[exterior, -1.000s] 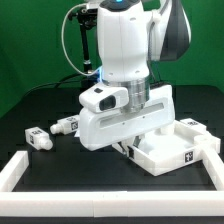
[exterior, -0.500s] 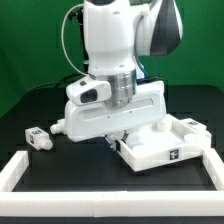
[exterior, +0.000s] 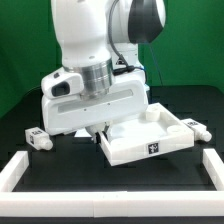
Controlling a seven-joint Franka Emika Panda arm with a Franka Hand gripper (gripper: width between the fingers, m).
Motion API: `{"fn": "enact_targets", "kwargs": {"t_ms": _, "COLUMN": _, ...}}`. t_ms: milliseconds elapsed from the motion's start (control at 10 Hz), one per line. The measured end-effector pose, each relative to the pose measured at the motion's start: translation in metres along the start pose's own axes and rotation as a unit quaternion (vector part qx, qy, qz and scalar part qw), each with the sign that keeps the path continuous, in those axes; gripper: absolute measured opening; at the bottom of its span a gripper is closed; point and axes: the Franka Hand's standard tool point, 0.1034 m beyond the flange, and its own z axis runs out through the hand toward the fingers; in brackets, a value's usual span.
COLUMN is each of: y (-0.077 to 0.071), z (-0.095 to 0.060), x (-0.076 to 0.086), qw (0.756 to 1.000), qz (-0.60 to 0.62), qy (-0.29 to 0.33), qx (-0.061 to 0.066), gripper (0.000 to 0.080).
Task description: Assemble one leg
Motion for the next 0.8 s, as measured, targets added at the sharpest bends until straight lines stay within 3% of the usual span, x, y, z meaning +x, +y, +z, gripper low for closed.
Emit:
{"fn": "enact_targets", "kwargs": {"t_ms": 300, "y": -0.001, "z": 0.005, "x": 0.001, "qw": 1.0, "qz": 0.011, "qy": -0.004, "qx": 0.002, "gripper": 0.0045}}
{"fn": "enact_targets", "kwargs": {"t_ms": 600, "y": -0.011, "z": 0.027, "x": 0.053, "qw": 0.995, "qz": 0.097, "qy": 0.0, "qx": 0.003, "gripper": 0.0045}}
{"fn": "enact_targets", "kwargs": {"t_ms": 800, "y": -0.011, "z": 0.029, "x": 0.067, "qw": 0.994, "qz": 0.109, "qy": 0.017, "qx": -0.005, "gripper": 0.0045}}
